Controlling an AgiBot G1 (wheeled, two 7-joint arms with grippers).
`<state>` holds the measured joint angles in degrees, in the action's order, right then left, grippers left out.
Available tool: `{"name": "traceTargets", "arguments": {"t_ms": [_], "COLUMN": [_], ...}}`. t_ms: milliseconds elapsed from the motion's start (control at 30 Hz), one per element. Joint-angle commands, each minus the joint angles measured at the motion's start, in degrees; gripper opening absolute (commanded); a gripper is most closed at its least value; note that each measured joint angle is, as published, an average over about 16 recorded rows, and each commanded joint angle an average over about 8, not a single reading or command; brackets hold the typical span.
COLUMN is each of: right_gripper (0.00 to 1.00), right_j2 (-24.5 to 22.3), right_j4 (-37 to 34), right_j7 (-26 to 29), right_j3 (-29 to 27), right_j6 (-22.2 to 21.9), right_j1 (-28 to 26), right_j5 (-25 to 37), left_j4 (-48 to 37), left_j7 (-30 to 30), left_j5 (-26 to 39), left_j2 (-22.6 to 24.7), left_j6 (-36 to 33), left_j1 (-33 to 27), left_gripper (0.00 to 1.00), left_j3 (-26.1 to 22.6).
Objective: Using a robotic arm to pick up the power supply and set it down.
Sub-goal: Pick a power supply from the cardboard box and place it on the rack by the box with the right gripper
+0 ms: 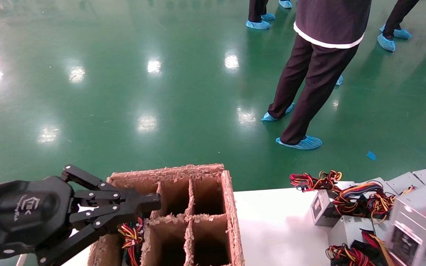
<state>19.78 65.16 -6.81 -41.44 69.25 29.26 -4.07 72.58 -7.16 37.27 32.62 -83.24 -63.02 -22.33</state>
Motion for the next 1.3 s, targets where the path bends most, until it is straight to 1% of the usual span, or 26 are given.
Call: {"name": "traceTargets", "arguments": {"t_ms": [33, 100, 167, 300, 467, 600, 933, 1133, 1300], "right_gripper": [0.00, 0.00, 0.00, 0.00, 0.00, 0.00, 0.00, 0.00, 0.00], "right_j2": [-0.1, -0.5, -1.1, -2.6, -4.7, -6.6, -13.2, -16.3, -19.3], "right_j4": [4.2, 7.6, 9.9, 11.7, 11.9, 12.1, 12.6, 12.7, 12.8], "right_j7": [0.5, 0.3, 0.2, -0.2, -0.6, -1.3, -5.0, -8.5, -10.9], "right_j3": [-0.4, -0.3, 0.0, 1.1, 3.7, 6.9, 18.3, 24.9, 29.2], "right_j6": [-5.6, -8.8, -10.8, -12.4, -12.5, -12.2, -10.4, -9.9, -9.6], "right_j1": [0.9, 0.6, 0.1, -1.1, -2.6, -4.3, -7.8, -8.1, -6.7], "right_j5": [0.4, 0.2, -0.2, -1.0, -2.4, -4.4, -11.5, -16.6, -21.4], "left_j4": [0.0, 0.0, 0.0, 0.0, 0.0, 0.0, 0.0, 0.0, 0.0], "left_j7": [0.0, 0.0, 0.0, 0.0, 0.0, 0.0, 0.0, 0.0, 0.0], "left_j5": [0.0, 0.0, 0.0, 0.0, 0.0, 0.0, 0.0, 0.0, 0.0], "left_j2": [0.0, 0.0, 0.0, 0.0, 0.0, 0.0, 0.0, 0.0, 0.0], "left_j6": [0.0, 0.0, 0.0, 0.0, 0.0, 0.0, 0.0, 0.0, 0.0], "left_j1": [0.0, 0.0, 0.0, 0.0, 0.0, 0.0, 0.0, 0.0, 0.0], "left_gripper": [0.00, 0.00, 0.00, 0.00, 0.00, 0.00, 0.00, 0.00, 0.00], "left_j3": [0.0, 0.0, 0.0, 0.0, 0.0, 0.0, 0.0, 0.0, 0.0]}}
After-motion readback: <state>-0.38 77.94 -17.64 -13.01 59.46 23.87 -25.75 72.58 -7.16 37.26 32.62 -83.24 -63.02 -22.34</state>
